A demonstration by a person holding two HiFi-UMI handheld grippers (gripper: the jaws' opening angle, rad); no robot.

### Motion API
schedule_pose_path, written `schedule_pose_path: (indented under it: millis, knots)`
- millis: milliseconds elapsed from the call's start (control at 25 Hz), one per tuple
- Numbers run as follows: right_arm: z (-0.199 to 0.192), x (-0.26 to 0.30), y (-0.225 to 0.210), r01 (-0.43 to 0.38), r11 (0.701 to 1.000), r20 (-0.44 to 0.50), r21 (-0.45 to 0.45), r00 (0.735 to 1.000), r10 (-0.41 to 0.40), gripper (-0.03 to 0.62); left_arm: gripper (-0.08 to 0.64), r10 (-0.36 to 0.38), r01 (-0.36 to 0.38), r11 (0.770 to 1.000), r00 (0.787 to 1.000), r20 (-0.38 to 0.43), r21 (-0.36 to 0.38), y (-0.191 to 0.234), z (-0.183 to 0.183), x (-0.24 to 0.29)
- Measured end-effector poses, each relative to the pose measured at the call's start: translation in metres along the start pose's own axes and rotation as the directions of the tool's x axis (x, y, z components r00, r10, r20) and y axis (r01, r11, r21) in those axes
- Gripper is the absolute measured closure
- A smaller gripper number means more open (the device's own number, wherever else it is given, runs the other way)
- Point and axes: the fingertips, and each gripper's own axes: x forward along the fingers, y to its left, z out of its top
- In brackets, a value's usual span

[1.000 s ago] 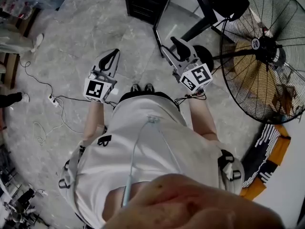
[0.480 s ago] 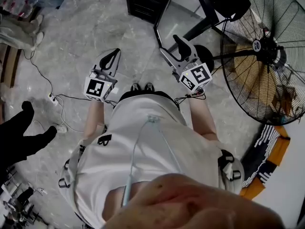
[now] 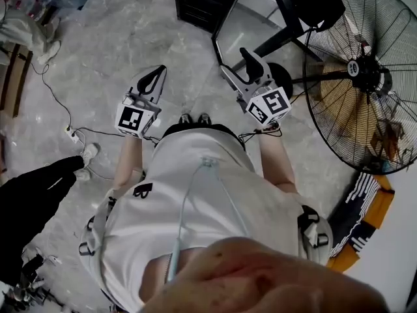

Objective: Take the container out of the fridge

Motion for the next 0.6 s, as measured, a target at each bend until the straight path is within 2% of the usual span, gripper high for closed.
schedule_pose_path:
  millis: [600]
  knots:
    - [0.003,0.034,0.002,0.046,0.999,0.031,-0.028,0.998,-0.046,0.289,0.552,-0.037,0.037,0.999,0.999,-0.005,-0.001,0.037,-0.012,-0.003]
